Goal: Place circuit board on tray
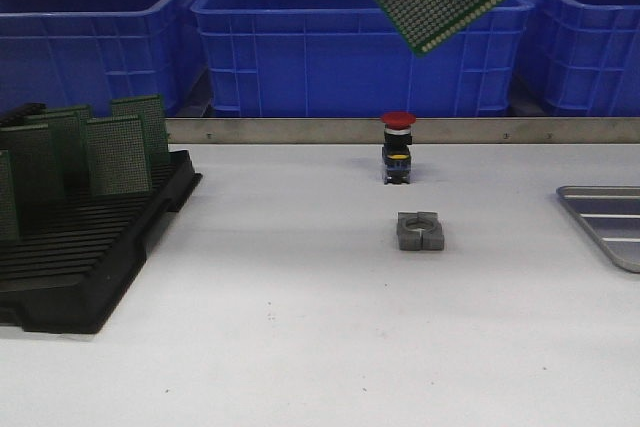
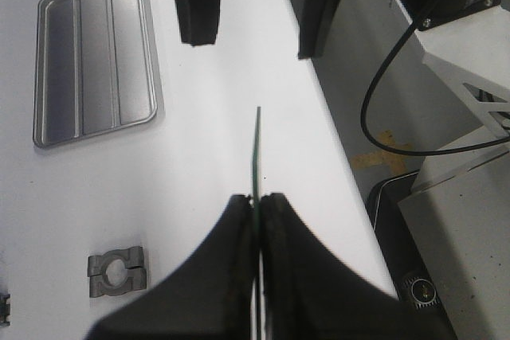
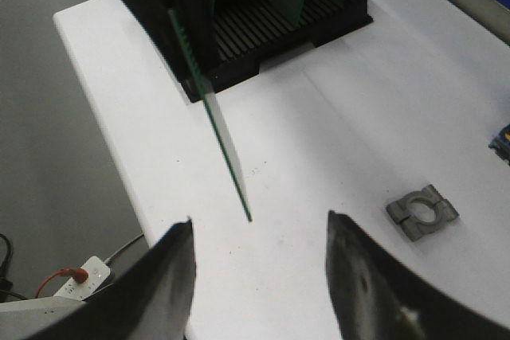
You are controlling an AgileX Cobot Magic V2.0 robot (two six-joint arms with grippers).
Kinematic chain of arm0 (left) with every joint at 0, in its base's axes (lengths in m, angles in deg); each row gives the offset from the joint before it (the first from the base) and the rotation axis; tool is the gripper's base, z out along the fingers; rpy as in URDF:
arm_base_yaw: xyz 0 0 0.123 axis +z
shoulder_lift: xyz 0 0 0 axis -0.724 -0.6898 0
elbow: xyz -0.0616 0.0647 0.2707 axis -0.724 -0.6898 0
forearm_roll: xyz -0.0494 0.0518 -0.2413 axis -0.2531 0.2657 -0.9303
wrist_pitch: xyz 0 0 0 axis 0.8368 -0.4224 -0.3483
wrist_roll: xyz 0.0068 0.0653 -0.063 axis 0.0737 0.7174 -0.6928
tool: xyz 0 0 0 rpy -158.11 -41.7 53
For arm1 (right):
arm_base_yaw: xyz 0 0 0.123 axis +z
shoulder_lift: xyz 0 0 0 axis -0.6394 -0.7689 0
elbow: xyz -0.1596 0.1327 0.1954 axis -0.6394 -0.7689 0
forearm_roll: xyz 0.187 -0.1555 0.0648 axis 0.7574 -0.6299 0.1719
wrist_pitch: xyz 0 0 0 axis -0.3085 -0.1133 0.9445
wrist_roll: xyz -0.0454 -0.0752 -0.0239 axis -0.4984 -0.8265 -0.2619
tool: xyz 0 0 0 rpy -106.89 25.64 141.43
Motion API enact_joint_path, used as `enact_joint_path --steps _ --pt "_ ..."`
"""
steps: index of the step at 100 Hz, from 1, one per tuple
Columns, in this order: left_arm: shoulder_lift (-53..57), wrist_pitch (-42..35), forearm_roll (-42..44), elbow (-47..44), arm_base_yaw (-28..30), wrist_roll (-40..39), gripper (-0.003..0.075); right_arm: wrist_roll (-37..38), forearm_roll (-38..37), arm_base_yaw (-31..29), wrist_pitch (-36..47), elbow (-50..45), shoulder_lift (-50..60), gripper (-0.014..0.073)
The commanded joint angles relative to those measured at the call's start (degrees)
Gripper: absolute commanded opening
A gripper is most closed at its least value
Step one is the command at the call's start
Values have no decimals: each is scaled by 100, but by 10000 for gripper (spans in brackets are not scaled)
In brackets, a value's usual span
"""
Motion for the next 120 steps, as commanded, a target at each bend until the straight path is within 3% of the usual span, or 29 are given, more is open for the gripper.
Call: enact_joint_path --steps 1,24,53,76,85,109,120 --pt "264 237 -374 147 -43 -58 -8 -192 457 17 -44 245 -70 405" --pt "264 237 -374 147 -43 -58 -8 -476 545 292 -32 258 -294 405" --pt "264 237 -374 147 -43 -58 -8 -674 560 967 589 329 -662 402" --pt "264 237 -374 147 -43 -58 -8 -728 628 1085 573 478 -1064 391" --pt "264 237 -374 147 -43 -58 -8 -728 722 1085 590 478 -1097 306" --pt "264 237 -374 147 -43 -58 -8 -728 841 1085 590 478 -1097 -60" --pt "264 237 -383 147 -43 -58 -6 -728 841 1085 590 478 -1097 -64"
